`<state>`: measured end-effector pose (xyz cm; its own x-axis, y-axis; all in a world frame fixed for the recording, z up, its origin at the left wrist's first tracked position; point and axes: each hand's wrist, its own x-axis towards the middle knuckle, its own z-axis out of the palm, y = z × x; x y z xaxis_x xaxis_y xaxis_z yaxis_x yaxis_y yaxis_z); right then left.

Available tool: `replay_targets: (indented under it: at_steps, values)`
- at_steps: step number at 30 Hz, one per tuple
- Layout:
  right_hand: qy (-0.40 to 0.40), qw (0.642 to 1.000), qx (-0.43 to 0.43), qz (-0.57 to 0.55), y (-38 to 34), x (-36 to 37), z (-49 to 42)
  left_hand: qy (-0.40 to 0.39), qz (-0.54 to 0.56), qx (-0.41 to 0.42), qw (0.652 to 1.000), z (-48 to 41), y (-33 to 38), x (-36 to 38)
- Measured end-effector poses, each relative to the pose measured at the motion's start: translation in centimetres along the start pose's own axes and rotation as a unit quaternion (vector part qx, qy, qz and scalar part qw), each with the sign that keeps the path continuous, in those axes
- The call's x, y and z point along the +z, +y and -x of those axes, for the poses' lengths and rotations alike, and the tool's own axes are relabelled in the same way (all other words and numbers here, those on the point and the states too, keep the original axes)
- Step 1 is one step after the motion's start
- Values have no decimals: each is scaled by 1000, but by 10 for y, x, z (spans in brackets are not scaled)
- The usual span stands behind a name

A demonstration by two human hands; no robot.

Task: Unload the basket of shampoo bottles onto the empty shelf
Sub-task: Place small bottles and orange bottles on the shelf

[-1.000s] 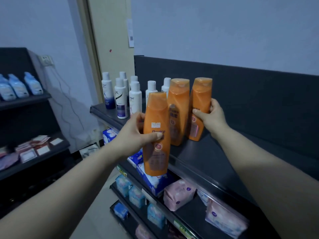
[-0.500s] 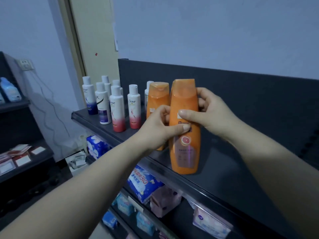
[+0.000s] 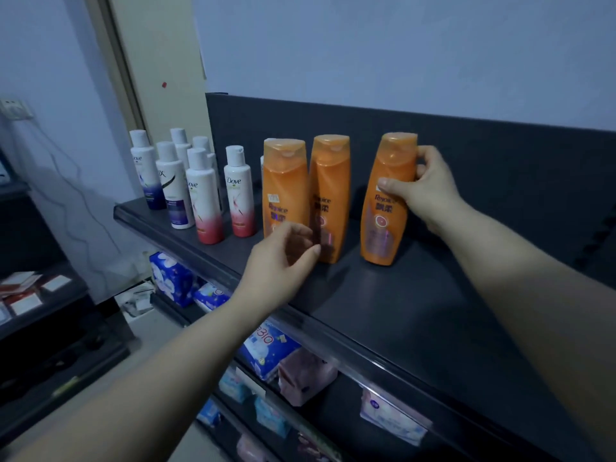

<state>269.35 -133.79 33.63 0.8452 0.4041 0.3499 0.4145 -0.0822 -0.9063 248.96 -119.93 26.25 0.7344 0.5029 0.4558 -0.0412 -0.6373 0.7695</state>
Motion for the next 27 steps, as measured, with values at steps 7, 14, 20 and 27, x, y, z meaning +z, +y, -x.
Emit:
replay_targets:
  at_steps: [7, 14, 20, 27]
  values:
    - [3, 1000, 1, 4, 14, 30, -18, -4, -22, -5, 1000, 7, 3, -11]
    - [-31, 990, 20, 135, 21, 17, 23, -33, -35, 13, 999, 16, 14, -22]
    - [-20, 943, -60, 328, -6, 1, 113, -85, -103, 89, 987, 28, 33, -28]
    - [9, 893, -20, 449, -33, -15, 233, -161, -123, 180, 963, 75, 49, -19]
